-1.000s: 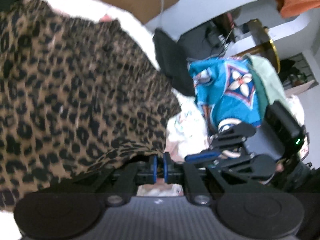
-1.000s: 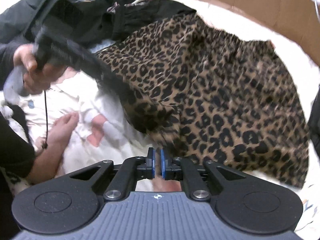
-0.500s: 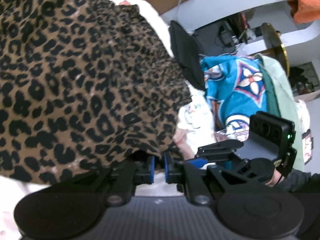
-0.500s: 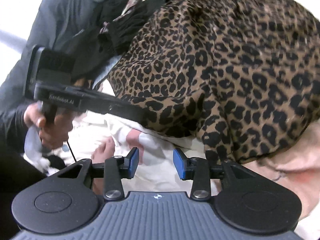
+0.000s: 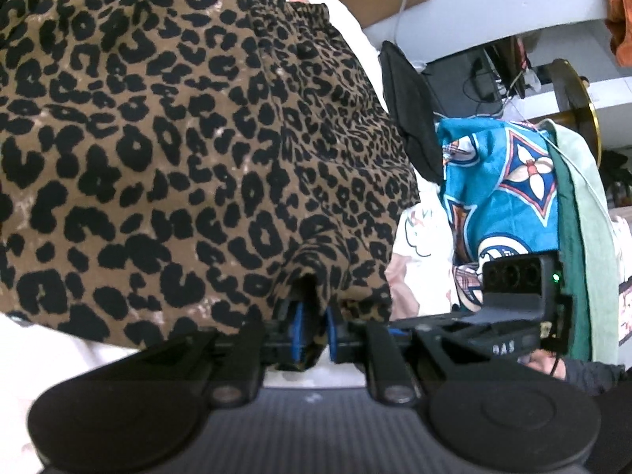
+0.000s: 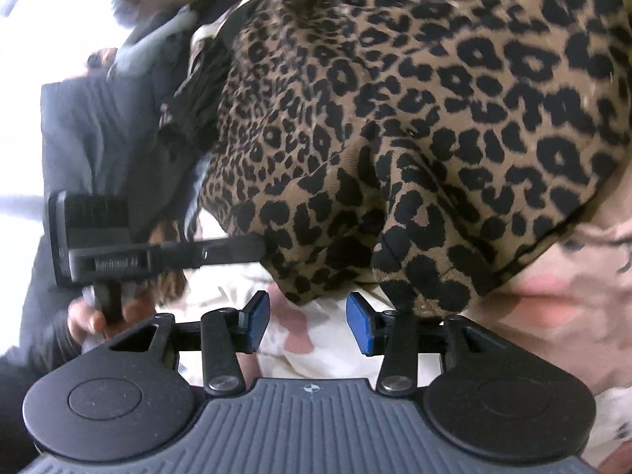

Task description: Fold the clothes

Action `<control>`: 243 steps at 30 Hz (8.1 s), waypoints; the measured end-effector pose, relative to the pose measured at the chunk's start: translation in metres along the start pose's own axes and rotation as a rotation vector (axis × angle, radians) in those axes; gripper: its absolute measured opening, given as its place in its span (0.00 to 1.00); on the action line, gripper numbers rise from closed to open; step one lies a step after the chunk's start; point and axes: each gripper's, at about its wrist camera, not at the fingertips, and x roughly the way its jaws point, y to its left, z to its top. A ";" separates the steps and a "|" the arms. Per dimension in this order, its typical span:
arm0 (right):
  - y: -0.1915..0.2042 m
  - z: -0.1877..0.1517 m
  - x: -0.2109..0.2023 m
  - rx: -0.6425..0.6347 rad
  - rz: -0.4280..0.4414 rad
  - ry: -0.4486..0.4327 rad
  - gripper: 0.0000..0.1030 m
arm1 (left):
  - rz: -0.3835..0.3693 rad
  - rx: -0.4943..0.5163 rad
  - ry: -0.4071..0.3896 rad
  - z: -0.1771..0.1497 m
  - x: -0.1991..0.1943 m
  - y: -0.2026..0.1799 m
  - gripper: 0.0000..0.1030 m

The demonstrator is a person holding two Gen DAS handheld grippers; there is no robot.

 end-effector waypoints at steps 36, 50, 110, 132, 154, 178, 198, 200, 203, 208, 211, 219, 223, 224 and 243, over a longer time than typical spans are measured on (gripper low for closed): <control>-0.037 0.000 0.033 0.456 0.135 -0.010 0.20 | -0.072 0.116 0.062 -0.028 0.023 -0.030 0.15; -0.030 0.005 0.013 0.355 0.142 -0.040 0.09 | 0.176 0.016 -0.204 -0.007 -0.087 0.028 0.16; -0.028 0.003 -0.020 0.221 0.089 0.027 0.04 | 0.423 -0.201 -0.494 0.009 -0.174 0.076 0.03; -0.044 -0.008 -0.006 0.279 0.059 -0.030 0.69 | 0.565 -0.305 -0.369 -0.013 -0.129 0.123 0.47; -0.047 -0.014 0.002 0.223 0.009 0.109 0.38 | 0.683 -0.384 -0.342 -0.014 -0.157 0.110 0.14; -0.110 0.040 -0.152 0.156 -0.119 -0.344 0.49 | 0.566 -0.166 -0.256 0.041 -0.081 -0.008 0.47; -0.165 0.088 -0.208 0.120 -0.380 -0.617 0.55 | 0.335 -0.155 0.058 0.062 0.047 -0.090 0.59; -0.171 0.090 -0.209 0.136 -0.389 -0.616 0.55 | 0.320 -0.190 0.091 0.058 0.061 -0.093 0.59; -0.179 0.091 -0.210 0.164 -0.390 -0.629 0.56 | 0.303 -0.212 0.141 0.050 0.081 -0.099 0.59; -0.189 0.093 -0.206 0.194 -0.359 -0.627 0.56 | 0.314 -0.199 0.214 0.037 0.102 -0.108 0.64; -0.189 0.096 -0.200 0.177 -0.347 -0.608 0.56 | 0.336 -0.189 0.240 0.030 0.112 -0.110 0.64; -0.188 0.098 -0.193 0.175 -0.344 -0.600 0.55 | 0.394 -0.223 0.230 0.024 0.126 -0.110 0.64; -0.189 0.097 -0.191 0.172 -0.336 -0.596 0.52 | 0.400 -0.251 0.197 0.026 0.130 -0.104 0.64; -0.189 0.098 -0.190 0.166 -0.338 -0.591 0.45 | 0.408 -0.257 0.191 0.026 0.131 -0.101 0.61; -0.150 0.123 -0.216 0.050 -0.397 -0.598 0.03 | 0.240 -0.372 0.139 0.026 0.085 -0.062 0.07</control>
